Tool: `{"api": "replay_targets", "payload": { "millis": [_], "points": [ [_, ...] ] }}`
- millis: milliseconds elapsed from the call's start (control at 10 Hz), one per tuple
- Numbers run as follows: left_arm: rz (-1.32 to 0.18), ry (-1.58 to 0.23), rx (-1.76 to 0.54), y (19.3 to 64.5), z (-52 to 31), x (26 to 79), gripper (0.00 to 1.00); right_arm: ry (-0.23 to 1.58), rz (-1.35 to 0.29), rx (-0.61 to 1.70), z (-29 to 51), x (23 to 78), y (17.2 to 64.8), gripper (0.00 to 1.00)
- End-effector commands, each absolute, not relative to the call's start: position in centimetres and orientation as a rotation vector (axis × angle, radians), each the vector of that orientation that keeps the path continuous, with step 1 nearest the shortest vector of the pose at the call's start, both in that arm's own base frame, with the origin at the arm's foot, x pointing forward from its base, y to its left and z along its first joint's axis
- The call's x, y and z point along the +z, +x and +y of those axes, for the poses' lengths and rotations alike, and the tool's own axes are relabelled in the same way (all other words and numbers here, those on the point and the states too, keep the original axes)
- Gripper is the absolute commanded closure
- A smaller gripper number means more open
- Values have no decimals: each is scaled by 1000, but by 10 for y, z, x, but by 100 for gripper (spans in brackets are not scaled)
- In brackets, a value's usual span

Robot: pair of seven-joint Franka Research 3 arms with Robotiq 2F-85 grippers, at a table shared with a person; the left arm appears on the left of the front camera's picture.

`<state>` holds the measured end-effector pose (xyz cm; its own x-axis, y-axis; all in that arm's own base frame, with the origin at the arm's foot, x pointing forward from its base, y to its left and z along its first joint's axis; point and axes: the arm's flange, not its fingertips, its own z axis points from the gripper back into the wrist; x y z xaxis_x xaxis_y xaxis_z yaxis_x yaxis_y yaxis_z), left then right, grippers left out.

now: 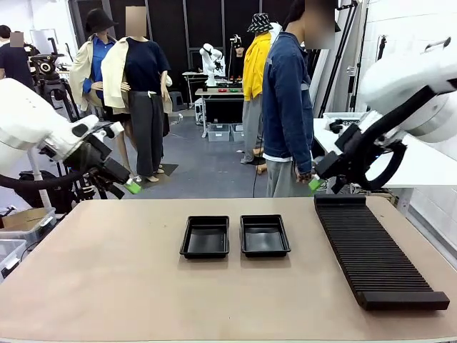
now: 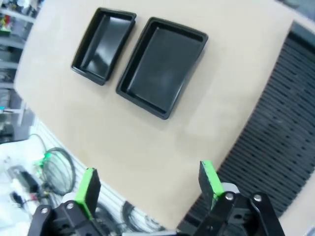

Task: Inspect and transfer BCBs to ESD trays.
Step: Pick up the Blank PCB from the PCB Rack and place it in the left ESD tray.

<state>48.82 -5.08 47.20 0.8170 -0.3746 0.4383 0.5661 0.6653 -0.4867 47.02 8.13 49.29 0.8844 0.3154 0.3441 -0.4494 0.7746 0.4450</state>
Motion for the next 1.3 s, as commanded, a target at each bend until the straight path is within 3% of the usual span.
{"api": "replay_targets", "payload": {
  "millis": [0,600,1200],
  "points": [
    [-304,-746,-450,510,-21,473,0,694,-272,333,46,502,477,0],
    [-458,-1027,-199,508,113,506,0,1189,-404,188,-108,498,443,0],
    [-505,-1147,-119,484,182,481,0,1430,-475,147,-186,458,423,0]
  ]
}}
